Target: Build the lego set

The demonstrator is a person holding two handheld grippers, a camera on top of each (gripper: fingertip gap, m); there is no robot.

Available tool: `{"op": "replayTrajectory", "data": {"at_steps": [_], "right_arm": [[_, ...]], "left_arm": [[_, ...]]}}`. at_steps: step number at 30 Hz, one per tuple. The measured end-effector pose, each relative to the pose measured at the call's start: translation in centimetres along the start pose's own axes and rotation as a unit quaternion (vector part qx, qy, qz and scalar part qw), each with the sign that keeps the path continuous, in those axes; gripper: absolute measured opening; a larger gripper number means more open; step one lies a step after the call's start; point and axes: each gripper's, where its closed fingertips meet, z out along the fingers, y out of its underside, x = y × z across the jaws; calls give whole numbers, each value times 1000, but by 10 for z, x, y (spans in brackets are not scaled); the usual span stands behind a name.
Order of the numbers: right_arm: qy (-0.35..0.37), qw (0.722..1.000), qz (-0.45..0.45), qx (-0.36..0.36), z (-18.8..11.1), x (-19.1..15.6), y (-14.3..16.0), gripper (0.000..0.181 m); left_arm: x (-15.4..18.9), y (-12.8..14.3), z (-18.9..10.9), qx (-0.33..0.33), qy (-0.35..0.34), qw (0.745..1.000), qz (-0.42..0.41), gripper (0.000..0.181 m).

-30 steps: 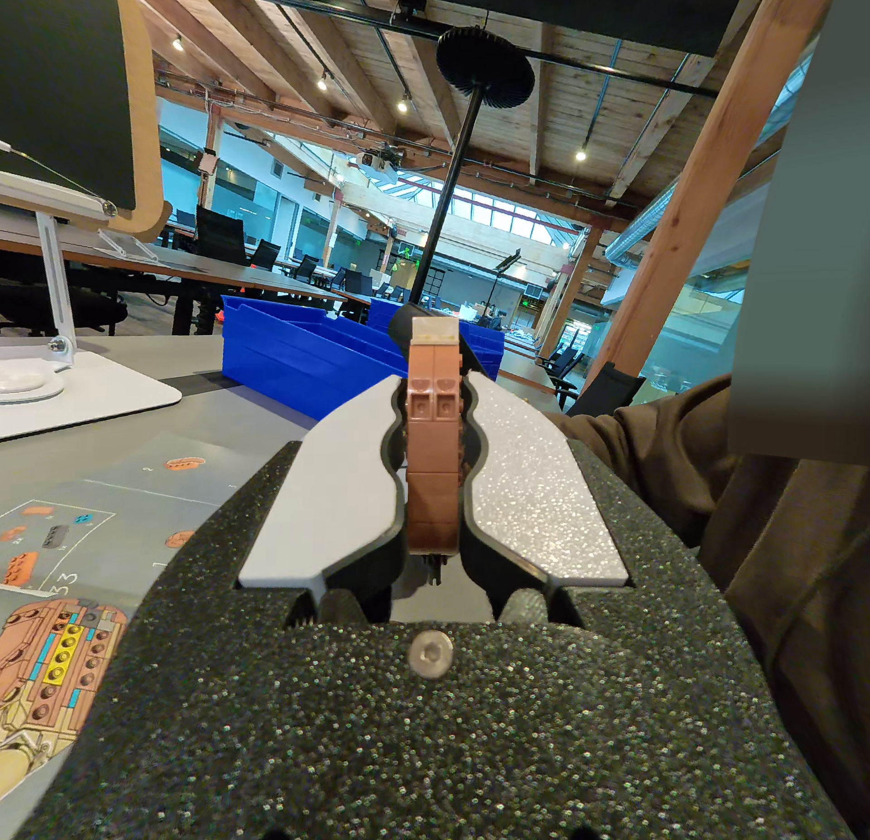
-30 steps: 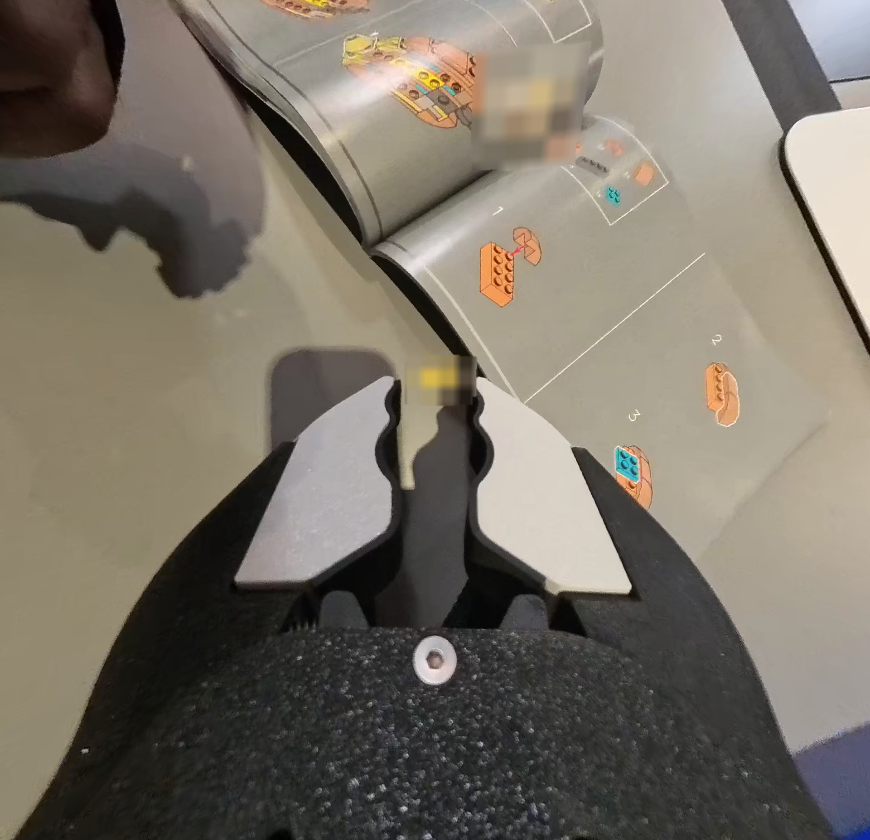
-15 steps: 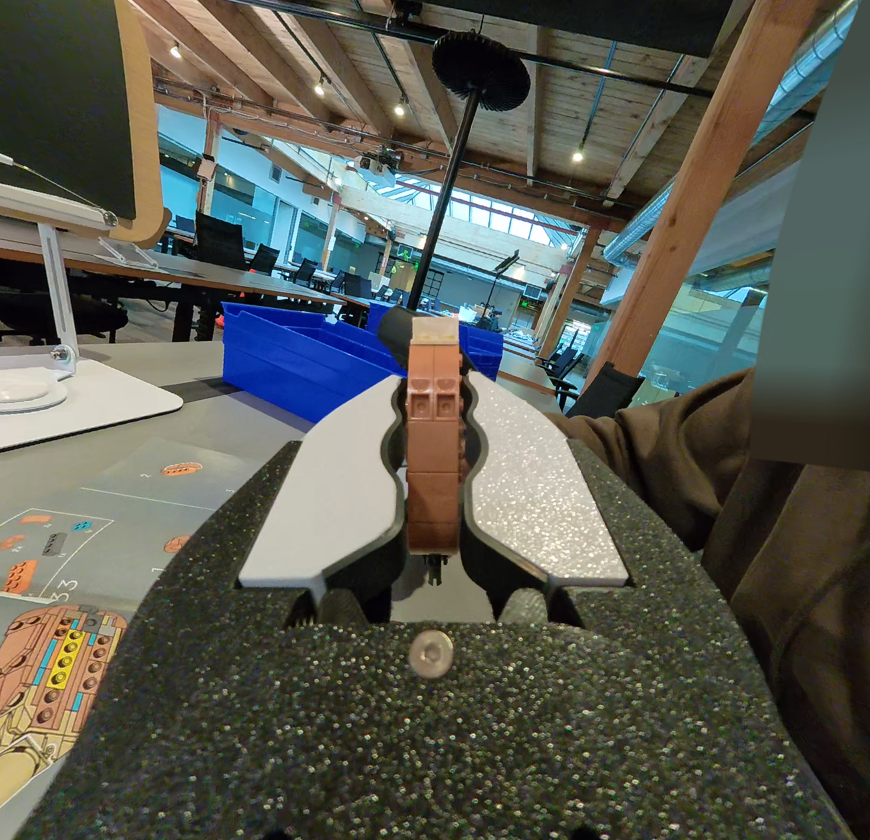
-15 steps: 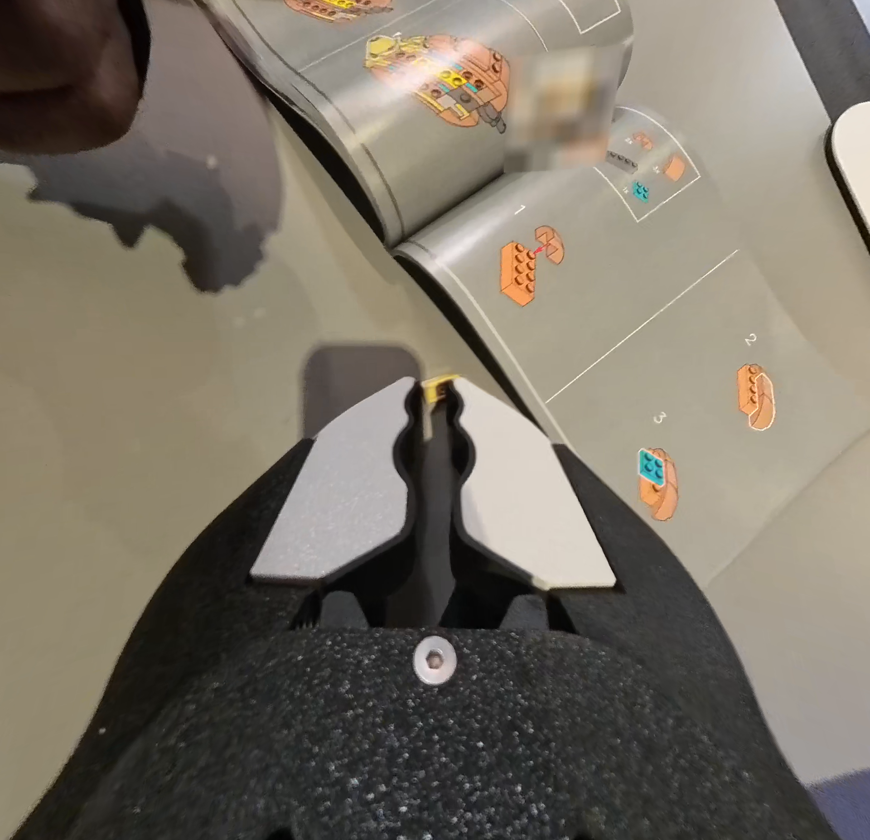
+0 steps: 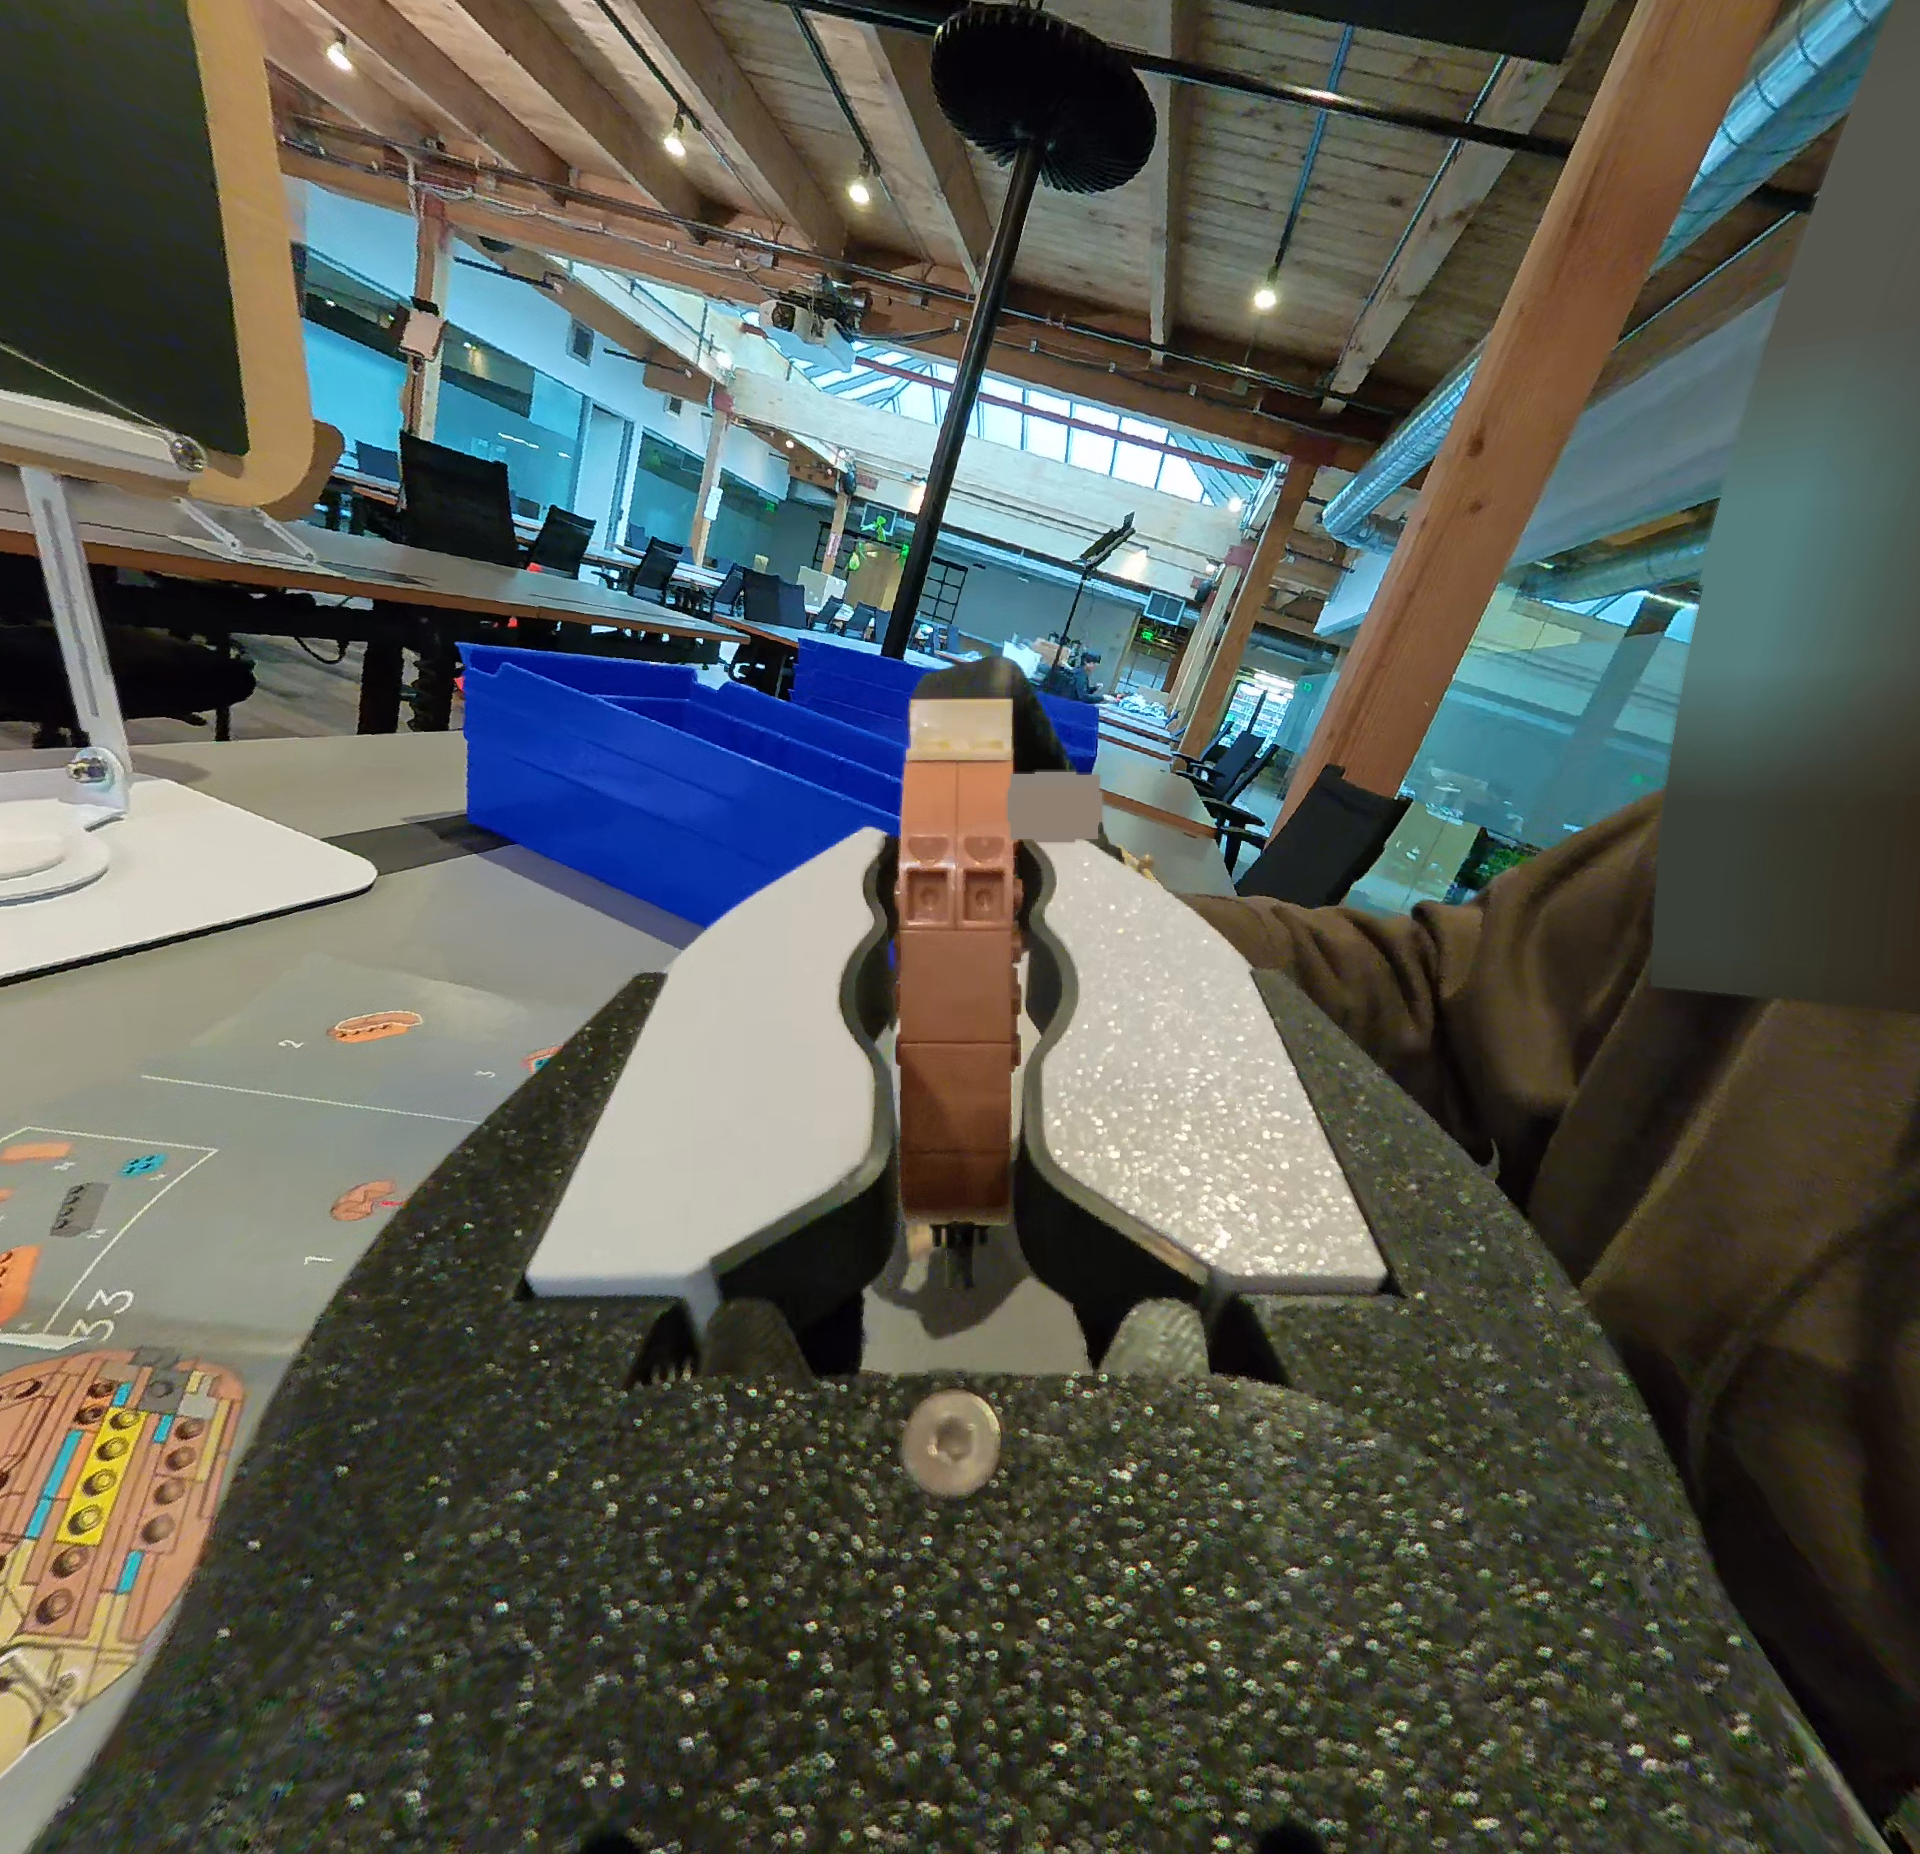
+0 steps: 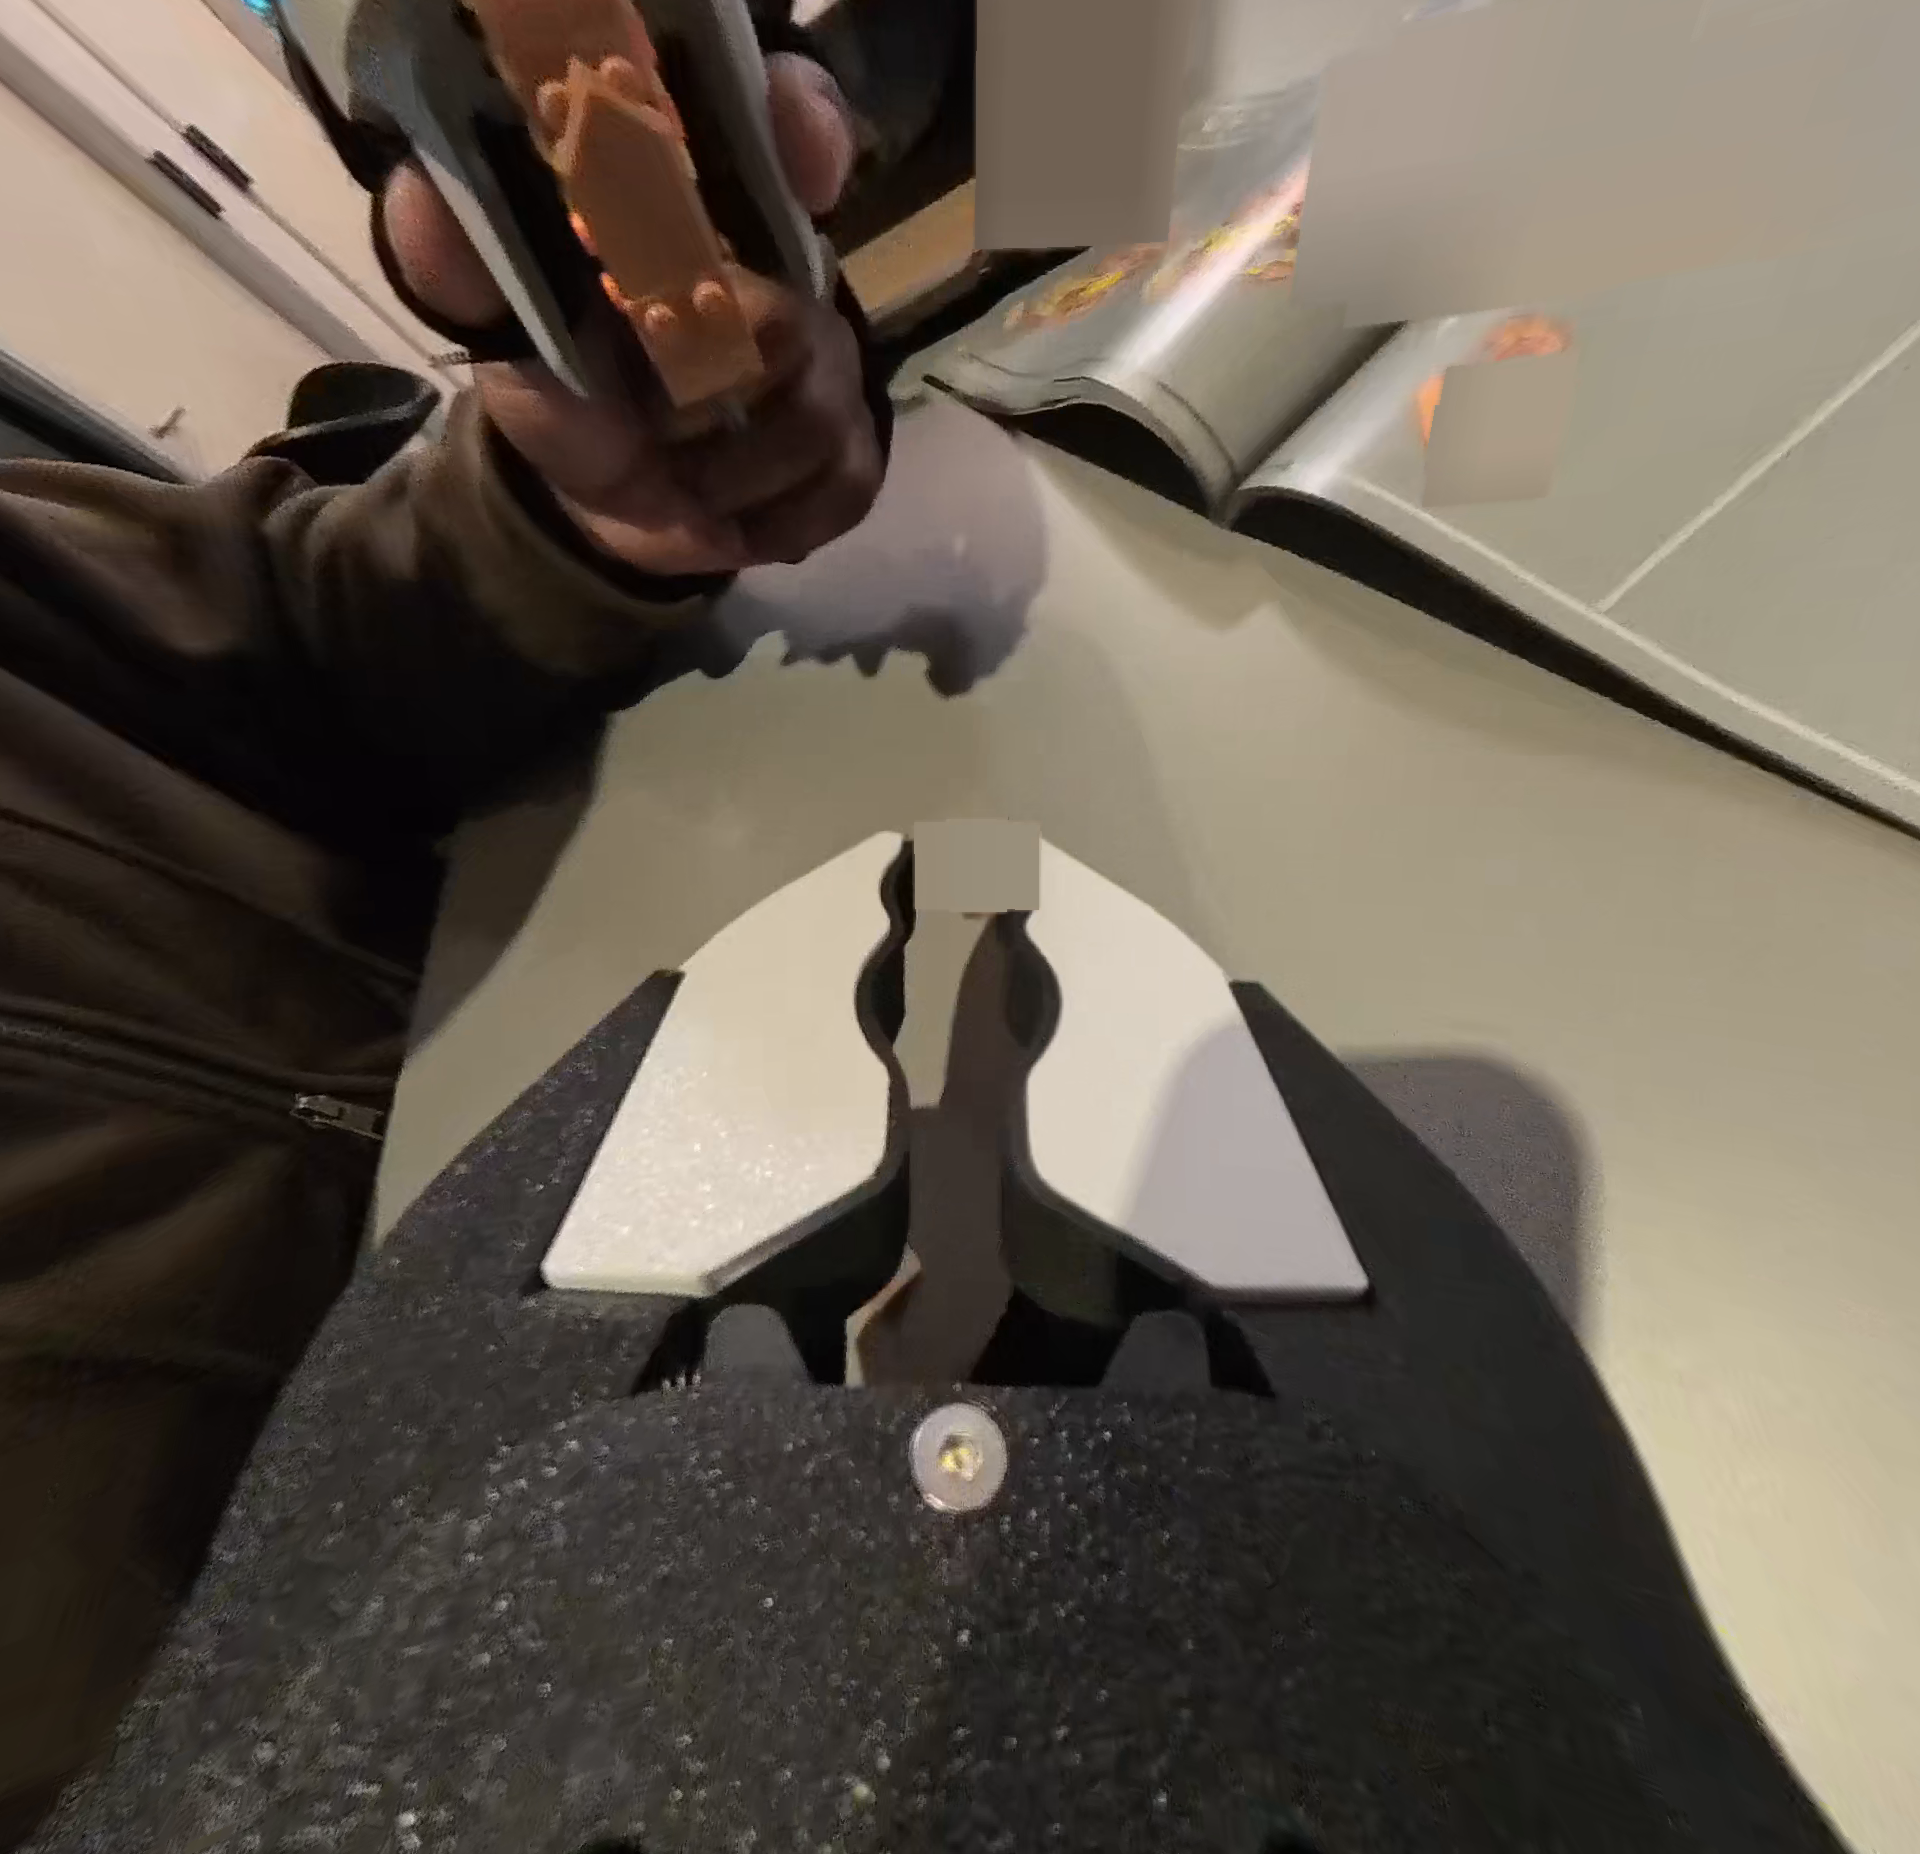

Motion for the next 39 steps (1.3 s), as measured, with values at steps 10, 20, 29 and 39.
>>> {"op": "replayTrajectory", "data": {"at_steps": [10, 20, 29, 39], "right_arm": [[99, 987, -117, -47, -24, 12, 22, 19], [127, 966, -186, -131, -12, 7, 40, 24], [147, 955, -193, -169, -3, 1, 57, 26], [165, 958, -170, -161, 1, -1, 53, 31]], "left_arm": [[1, 7, 3, -14, 5, 1000, -3, 21], [3, 14, 6, -32, 8, 999, 0, 22], [7, 17, 8, -42, 12, 999, 12, 22], [11, 19, 9, -43, 21, 999, 17, 22]]}}
